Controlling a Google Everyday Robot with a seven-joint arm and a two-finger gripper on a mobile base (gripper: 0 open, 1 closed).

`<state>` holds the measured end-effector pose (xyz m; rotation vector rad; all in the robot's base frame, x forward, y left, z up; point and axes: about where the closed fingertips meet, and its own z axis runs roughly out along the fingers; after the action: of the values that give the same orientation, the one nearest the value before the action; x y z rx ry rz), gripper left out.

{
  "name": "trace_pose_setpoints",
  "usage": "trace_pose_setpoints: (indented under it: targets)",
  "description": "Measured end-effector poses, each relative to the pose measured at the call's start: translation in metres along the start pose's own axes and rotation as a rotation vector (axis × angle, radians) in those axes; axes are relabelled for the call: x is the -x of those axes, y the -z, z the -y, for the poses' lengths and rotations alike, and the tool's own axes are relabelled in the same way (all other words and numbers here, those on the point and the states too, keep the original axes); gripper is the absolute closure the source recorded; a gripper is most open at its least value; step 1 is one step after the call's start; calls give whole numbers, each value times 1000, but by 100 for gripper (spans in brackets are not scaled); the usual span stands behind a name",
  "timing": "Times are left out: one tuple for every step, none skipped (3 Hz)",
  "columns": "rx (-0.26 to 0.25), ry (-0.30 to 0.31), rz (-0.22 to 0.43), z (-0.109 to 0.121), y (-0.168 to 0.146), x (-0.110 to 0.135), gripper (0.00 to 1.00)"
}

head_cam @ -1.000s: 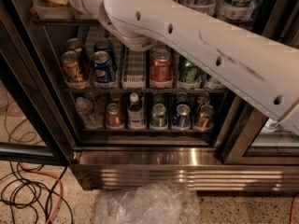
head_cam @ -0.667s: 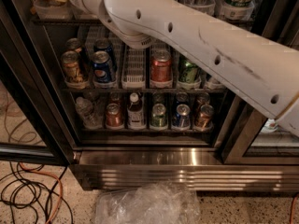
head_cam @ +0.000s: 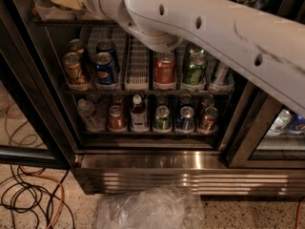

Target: Pick orange can from top shelf of fridge

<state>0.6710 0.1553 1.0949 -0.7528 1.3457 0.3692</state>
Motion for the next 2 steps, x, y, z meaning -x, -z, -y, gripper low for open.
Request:
trace_pose_setpoints:
  targets:
    - [57, -32, -56, -15, 13, -12, 100]
    - [58, -32, -60, -17, 15, -14, 100]
